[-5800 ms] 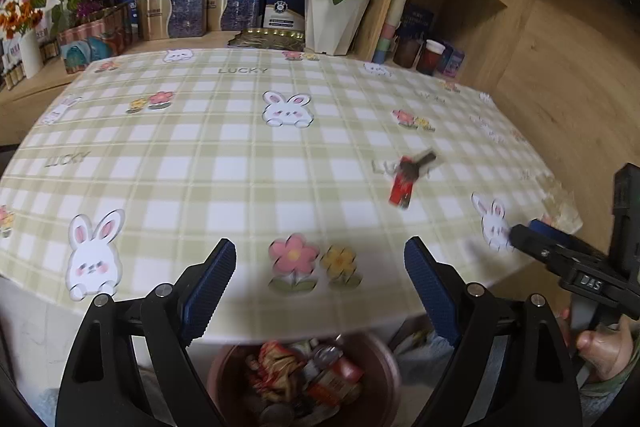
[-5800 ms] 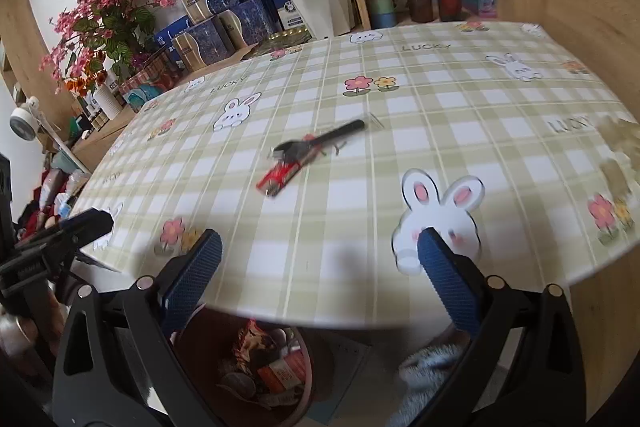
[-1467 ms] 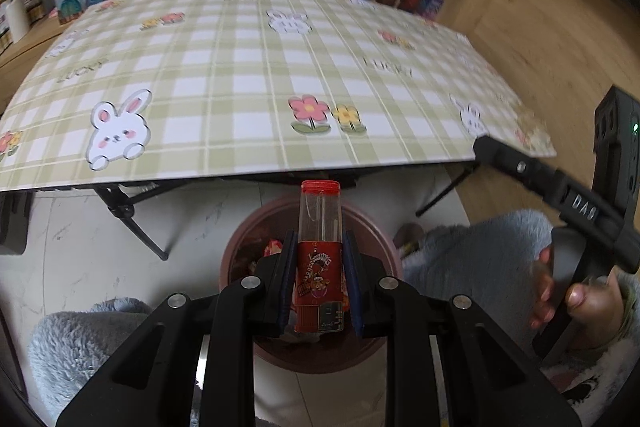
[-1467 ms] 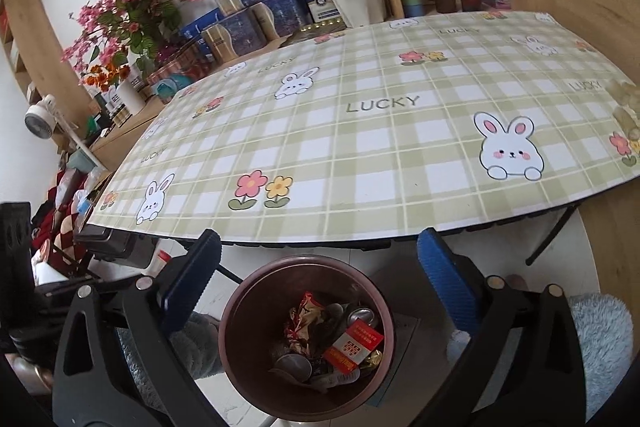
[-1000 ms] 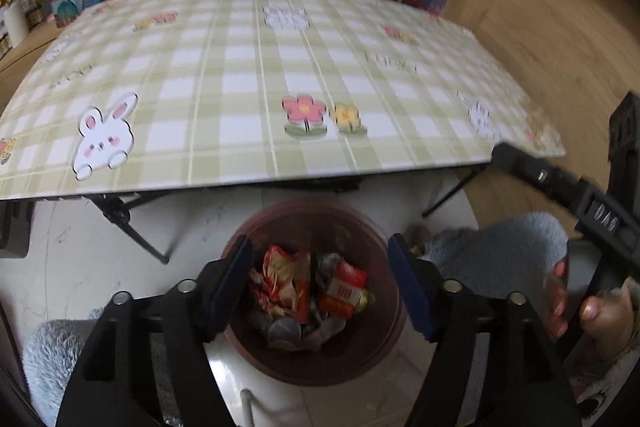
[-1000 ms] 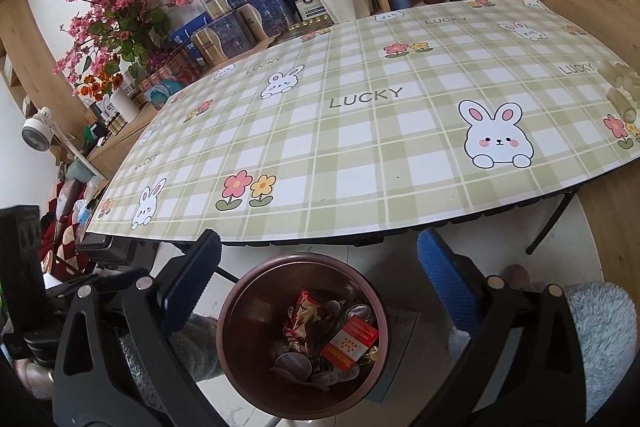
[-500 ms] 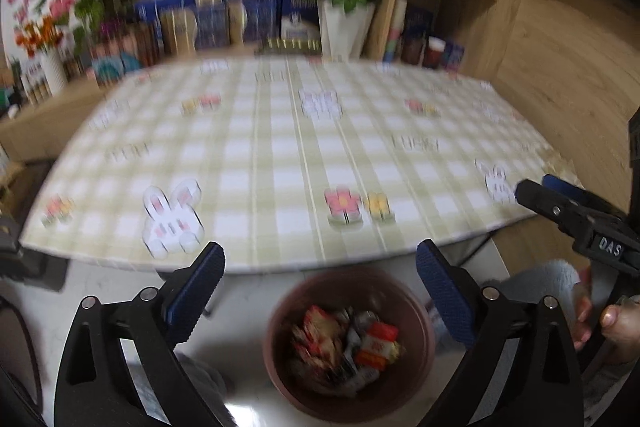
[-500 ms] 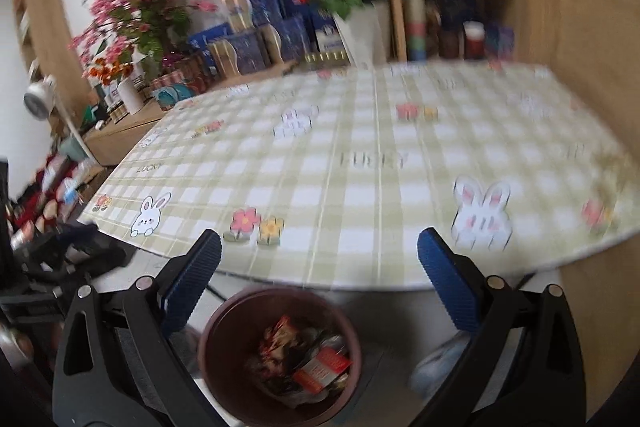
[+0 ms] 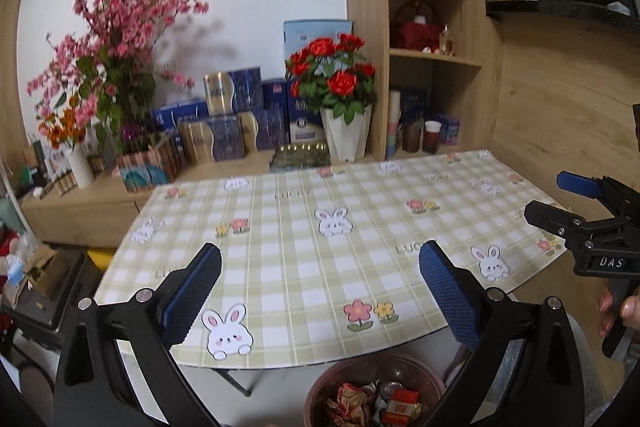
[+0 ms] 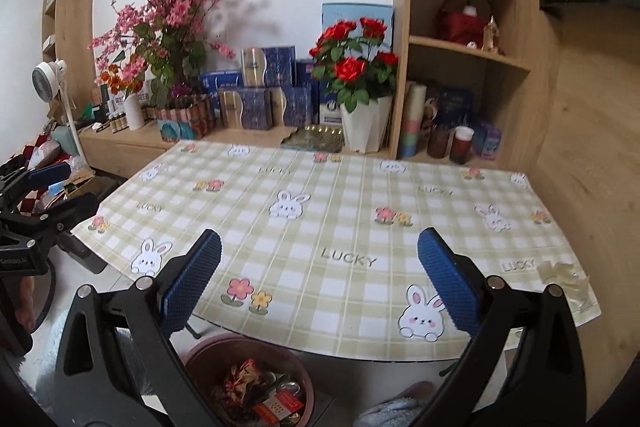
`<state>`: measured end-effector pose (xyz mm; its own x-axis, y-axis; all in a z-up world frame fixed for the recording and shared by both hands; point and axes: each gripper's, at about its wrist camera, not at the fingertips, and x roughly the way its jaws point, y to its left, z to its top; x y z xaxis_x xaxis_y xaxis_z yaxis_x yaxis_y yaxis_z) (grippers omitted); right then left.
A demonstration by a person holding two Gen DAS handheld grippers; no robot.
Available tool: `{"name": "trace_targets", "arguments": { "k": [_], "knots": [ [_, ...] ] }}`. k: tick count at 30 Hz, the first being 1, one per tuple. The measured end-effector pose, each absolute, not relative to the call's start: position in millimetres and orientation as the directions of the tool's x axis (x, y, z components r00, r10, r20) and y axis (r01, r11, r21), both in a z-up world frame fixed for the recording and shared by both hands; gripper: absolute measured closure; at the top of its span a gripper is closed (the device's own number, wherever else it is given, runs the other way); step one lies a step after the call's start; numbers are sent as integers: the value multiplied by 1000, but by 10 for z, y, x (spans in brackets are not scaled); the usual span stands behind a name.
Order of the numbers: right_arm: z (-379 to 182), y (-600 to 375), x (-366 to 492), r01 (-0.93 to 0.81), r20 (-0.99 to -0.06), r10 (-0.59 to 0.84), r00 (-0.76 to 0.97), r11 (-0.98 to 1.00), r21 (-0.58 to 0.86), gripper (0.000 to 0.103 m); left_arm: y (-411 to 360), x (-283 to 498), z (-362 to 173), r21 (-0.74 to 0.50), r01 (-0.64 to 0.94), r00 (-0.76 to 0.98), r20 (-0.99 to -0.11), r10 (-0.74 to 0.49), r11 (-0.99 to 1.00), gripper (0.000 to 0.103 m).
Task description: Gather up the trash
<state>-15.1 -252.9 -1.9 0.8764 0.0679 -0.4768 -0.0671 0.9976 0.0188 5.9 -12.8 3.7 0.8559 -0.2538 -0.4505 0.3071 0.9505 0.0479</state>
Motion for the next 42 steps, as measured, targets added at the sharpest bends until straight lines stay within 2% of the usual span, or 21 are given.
{"name": "trace_targets", "arguments": {
  "k": [9,23,42],
  "knots": [
    [110,-2544,-257,-58,-460,60,886,998,17,6,-90,-57,232,10,322,860,-421,-289,947,6],
    [75,-2542,-292,-59,-470,68,880,998,33,6,-105,-104,251,47,280,875,-424,-235,959,6],
    [1,-2571,-304,-51,-478,63,876,998,37,6,-137,-126,216,68,278,873,-434,-223,958,6]
  ]
}}
